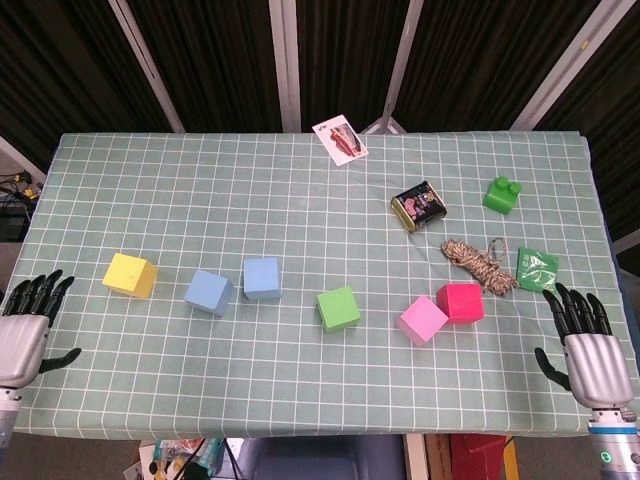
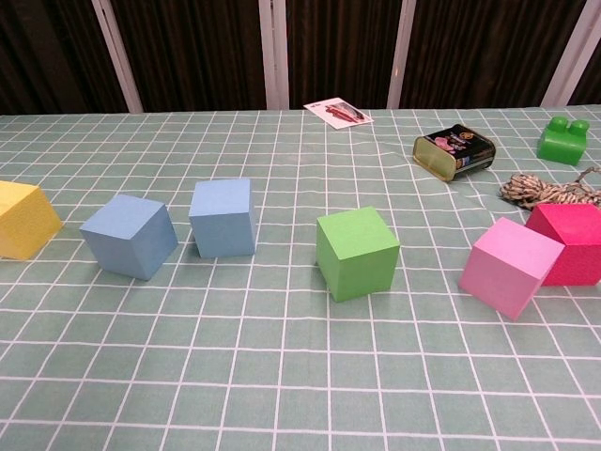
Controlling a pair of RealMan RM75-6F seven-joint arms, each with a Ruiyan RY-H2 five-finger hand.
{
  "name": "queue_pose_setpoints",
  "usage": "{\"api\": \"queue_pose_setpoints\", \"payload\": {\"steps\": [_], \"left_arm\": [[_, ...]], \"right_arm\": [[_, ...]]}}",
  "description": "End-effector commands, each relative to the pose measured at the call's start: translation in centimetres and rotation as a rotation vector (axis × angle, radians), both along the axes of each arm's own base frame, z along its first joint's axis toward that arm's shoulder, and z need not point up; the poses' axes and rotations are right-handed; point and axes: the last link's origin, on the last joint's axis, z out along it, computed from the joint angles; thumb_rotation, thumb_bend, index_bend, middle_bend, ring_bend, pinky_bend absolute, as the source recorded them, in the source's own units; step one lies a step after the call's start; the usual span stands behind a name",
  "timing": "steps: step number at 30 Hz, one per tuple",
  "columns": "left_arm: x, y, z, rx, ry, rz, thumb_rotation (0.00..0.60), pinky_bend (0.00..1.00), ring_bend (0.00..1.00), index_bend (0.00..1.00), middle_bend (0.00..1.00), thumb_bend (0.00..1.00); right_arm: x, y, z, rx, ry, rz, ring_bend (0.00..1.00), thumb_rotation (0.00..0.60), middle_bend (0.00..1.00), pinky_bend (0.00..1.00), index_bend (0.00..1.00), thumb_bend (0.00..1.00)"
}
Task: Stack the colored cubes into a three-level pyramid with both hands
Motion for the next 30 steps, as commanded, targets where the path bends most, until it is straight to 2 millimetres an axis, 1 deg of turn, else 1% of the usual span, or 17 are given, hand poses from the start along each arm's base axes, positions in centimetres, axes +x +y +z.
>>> {"api": "queue_pose_setpoints", "payload": {"steps": [1,7,8,11,14,20,25,30], "left_arm": [[3.1,2.5,0.0,-0.025,-0.038,-0.033,0.600,0.04,0.00,0.00,0.06,0.11],[8.5,6.6,-1.0,-0.078,-0.070,-0.073,0.600,0.09,0.00,0.05,0.13,0.12],[9.0,7.1,-1.1,-0.085,-0.068,-0.073,0.600,0.09,0.00,0.05,0.13,0.12],[11.1,8.8,-2.0,-0.122,-0.063,-0.081,0.600,0.09,0.00,0.05,0.14,0.12],[13.7,10.8,-3.3,-0.153,-0.032,-0.085,0.600,0.09,0.00,0.05,0.15,0.13],[17.2,12.9,-5.8,-0.209,0.021,-0.066,0.600,0.09,0.00,0.05,0.17,0.13],[19.3,13.7,-8.2,-0.284,0.048,-0.019,0.600,0.09,0.00,0.05,0.16,0.13],[21.1,14.2,-10.6,-0.330,0.085,-0.013,0.600,0.09,0.00,0.04,0.17,0.13]], "right_arm": [[0.0,-0.1,0.0,0.002,-0.004,0.001,0.00,0.600,0.00,0.00,0.00,0.34],[0.1,-0.3,-0.3,0.010,-0.015,0.001,0.00,0.600,0.00,0.00,0.00,0.34],[0.1,-0.3,-0.3,0.010,-0.017,0.001,0.00,0.600,0.00,0.00,0.00,0.34],[0.0,-0.4,-0.3,0.009,-0.028,-0.004,0.00,0.600,0.00,0.00,0.00,0.34],[0.0,-0.4,-0.2,0.009,-0.038,-0.012,0.00,0.600,0.00,0.00,0.00,0.34],[-0.1,-0.4,0.0,0.009,-0.061,-0.022,0.00,0.600,0.00,0.00,0.00,0.34],[-0.1,-0.4,0.2,0.007,-0.079,-0.024,0.00,0.600,0.00,0.00,0.00,0.34],[-0.1,-0.4,0.2,0.007,-0.086,-0.027,0.00,0.600,0.00,0.00,0.00,0.34]]}}
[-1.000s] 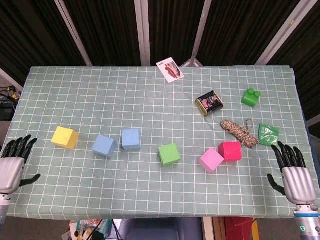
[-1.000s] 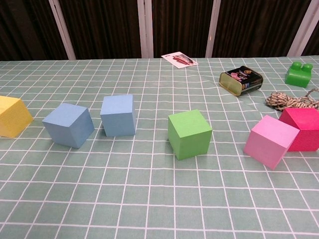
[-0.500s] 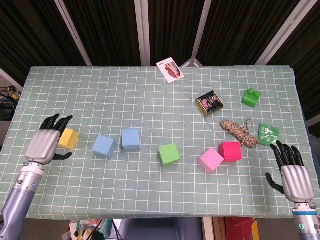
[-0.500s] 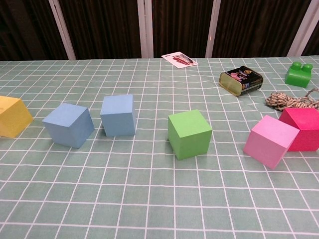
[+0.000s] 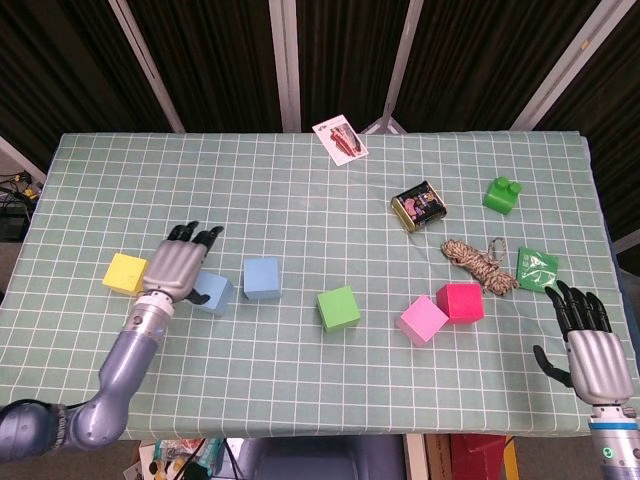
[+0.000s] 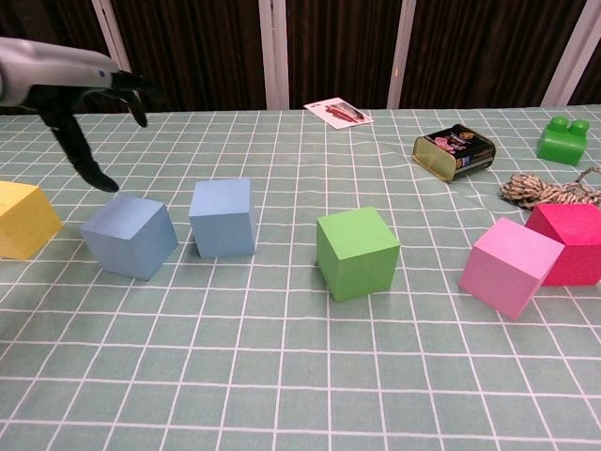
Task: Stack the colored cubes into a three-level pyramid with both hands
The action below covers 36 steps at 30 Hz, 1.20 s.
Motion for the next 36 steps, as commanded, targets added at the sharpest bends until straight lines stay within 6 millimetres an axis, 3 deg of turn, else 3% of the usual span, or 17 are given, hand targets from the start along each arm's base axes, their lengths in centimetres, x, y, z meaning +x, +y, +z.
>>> {"api": "queue_pose_setpoints", "payload": {"steps": [1,22,29,36], "left_arm": [[1.9,0.5,-2.2,-0.032,0.045,-0.009,0.600,0.09,0.00,0.04,0.17,0.13],[3.9,2.6,-8.5,-0.061,0.129,0.017,0.600,0.09,0.00,0.03,0.17,0.14],[3.7,2.7,-9.6,-0.068,0.145,0.024,0.600,0.09,0.00,0.06,0.24,0.21],[3.2,2.8,-9.9,-0.057,0.141,0.028,0.600,0.12,0.04,0.12,0.38,0.32]], "right_arm": [[-0.1,0.0,0.1,-0.001,-0.005,-0.003,0.00,0.600,0.00,0.00,0.00,0.34],[0.0,0.2,0.6,-0.001,-0.072,-0.009,0.00,0.600,0.00,0.00,0.00,0.34],[0.1,0.2,0.5,0.001,-0.082,-0.006,0.00,0.600,0.00,0.00,0.00,0.34],[0.1,0.2,0.5,0.001,-0.086,-0.005,0.00,0.600,0.00,0.00,0.00,0.34]]}}
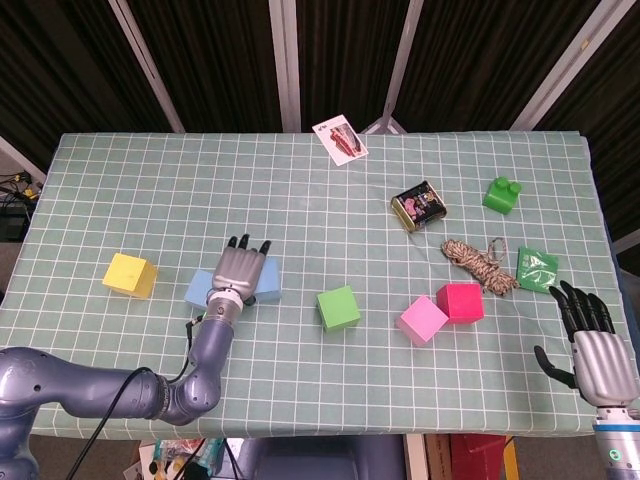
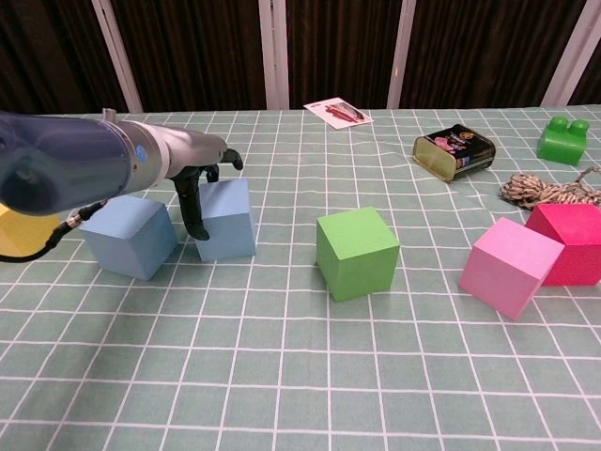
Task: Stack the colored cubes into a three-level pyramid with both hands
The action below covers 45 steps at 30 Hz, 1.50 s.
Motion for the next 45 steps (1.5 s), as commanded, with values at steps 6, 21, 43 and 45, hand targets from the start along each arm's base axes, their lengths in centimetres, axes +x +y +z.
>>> {"api": "queue_pose_setpoints", "payload": {"steps": [6,21,43,45], "left_arm": [[0.1,-0.7,0.2,-0.001,-0.038,-0.035,0.600,0.12,0.04,0.13,0.42,0.32],[3.4,-4.6,-0.1,-0.112,-0.078,-0.112,0.600,0.12,0.04,0.12,0.42,0.32],[5.6,-5.6,-2.4,-0.123,-0.078,-0.071,0.600,0.12,0.04,0.12,0.44,0.32],[5.6,-5.5,-2.5,-0.119,-0.075,-0.065,0.600,0.12,0.04,0.11,0.44,0.32]], "right_arm": [[0.0,0.0,-0.1,0.002,-0.002,-0.005,0.00,0.600,0.00,0.00,0.00,0.34],[0.1,0.0,0.0,-0.006,-0.003,0.000,0.00,0.600,0.00,0.00,0.00,0.34],[0.1,0.0,0.2,-0.011,-0.023,0.005,0.00,0.600,0.00,0.00,0.00,0.34],[0.2,0.0,0.2,-0.012,-0.023,0.006,0.00,0.600,0.00,0.00,0.00,0.34]]}}
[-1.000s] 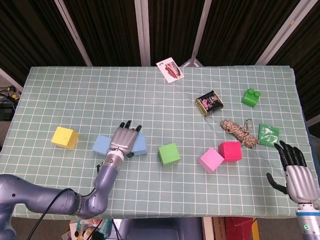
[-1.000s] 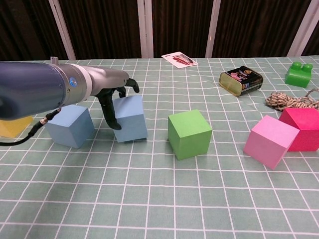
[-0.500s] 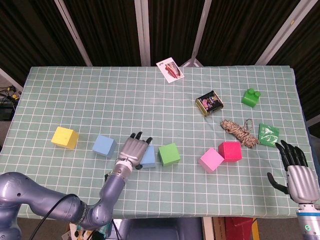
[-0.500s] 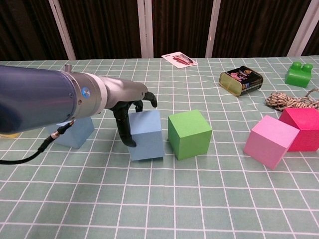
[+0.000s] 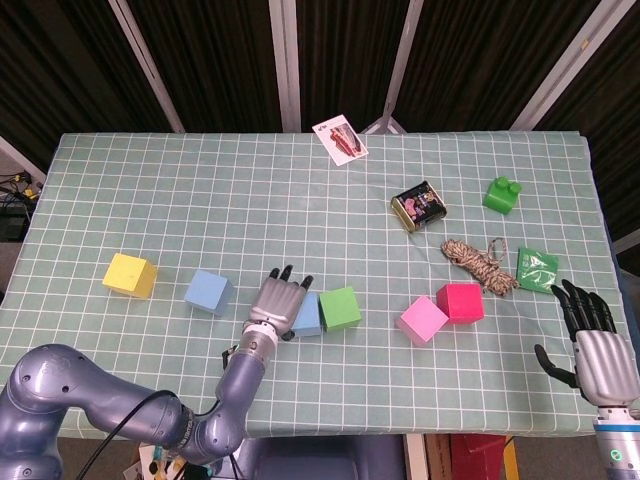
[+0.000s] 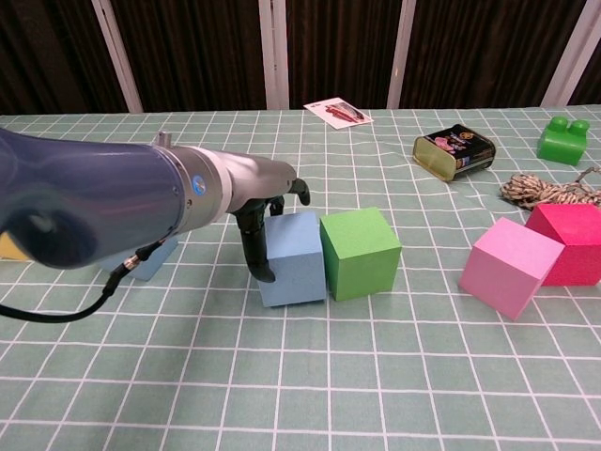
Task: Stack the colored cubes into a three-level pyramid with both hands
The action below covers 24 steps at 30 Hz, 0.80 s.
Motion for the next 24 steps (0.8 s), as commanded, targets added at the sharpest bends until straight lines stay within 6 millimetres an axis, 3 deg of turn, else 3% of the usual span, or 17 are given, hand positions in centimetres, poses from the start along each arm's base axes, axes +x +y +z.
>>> {"api": "queue_pose_setpoints", "payload": {"steps": [1,24], "left_arm": [[0.02,0.06,-0.14,0.001,0.002,0.008,0.600,0.12,0.04,0.11,0.44,0.32],[0.55,0.10,-1.02,0.003,0.046,-0.026,0.600,0.12,0.04,0.10,0.40,0.30]], "right_arm": [[0.02,0.00,0.00,0.000,0.000,0.002,0.00,0.600,0.00,0.00,0.00,0.34],[0.10,0.08,0.01,-0.002,-0.002,0.004,0.00,0.600,0.00,0.00,0.00,0.34]]}}
